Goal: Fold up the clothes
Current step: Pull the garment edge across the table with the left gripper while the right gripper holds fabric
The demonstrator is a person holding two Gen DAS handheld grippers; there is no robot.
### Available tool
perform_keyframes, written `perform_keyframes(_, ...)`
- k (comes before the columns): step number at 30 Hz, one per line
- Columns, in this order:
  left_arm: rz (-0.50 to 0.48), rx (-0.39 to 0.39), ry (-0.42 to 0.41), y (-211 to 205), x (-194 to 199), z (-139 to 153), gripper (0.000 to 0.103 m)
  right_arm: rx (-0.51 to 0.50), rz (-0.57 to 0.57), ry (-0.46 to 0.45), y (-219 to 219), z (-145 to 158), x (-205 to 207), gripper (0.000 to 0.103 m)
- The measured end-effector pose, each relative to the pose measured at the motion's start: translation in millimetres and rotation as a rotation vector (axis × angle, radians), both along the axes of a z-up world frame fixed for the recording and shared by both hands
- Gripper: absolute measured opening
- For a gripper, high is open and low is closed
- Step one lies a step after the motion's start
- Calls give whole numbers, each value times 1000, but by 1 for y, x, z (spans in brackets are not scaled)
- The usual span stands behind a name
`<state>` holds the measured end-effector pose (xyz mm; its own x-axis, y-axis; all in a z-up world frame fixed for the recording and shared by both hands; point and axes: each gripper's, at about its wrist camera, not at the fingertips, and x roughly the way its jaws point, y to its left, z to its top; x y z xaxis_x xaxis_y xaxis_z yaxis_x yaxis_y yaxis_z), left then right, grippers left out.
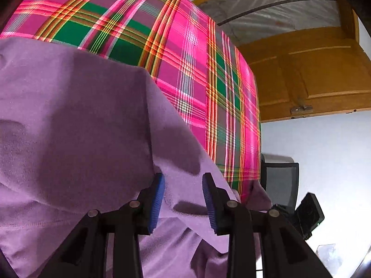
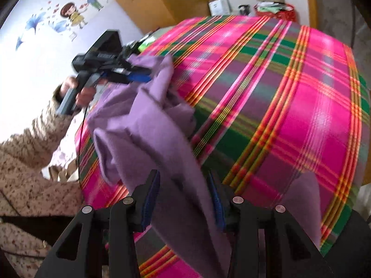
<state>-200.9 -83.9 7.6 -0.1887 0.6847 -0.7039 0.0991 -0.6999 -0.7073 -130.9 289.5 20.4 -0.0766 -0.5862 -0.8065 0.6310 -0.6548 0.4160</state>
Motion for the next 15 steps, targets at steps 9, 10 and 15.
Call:
perform_keyframes(9, -9, -16, -25, 0, 4, -1, 34, 42, 9, 129, 4, 23, 29, 4)
perform_keyframes(10, -9, -13, -25, 0, 5, 0, 34, 47, 2, 147, 4, 25, 31, 4)
perform_keyframes(15, -12, 11, -31, 4, 4, -3, 36, 47, -29, 197, 13, 31, 39, 4)
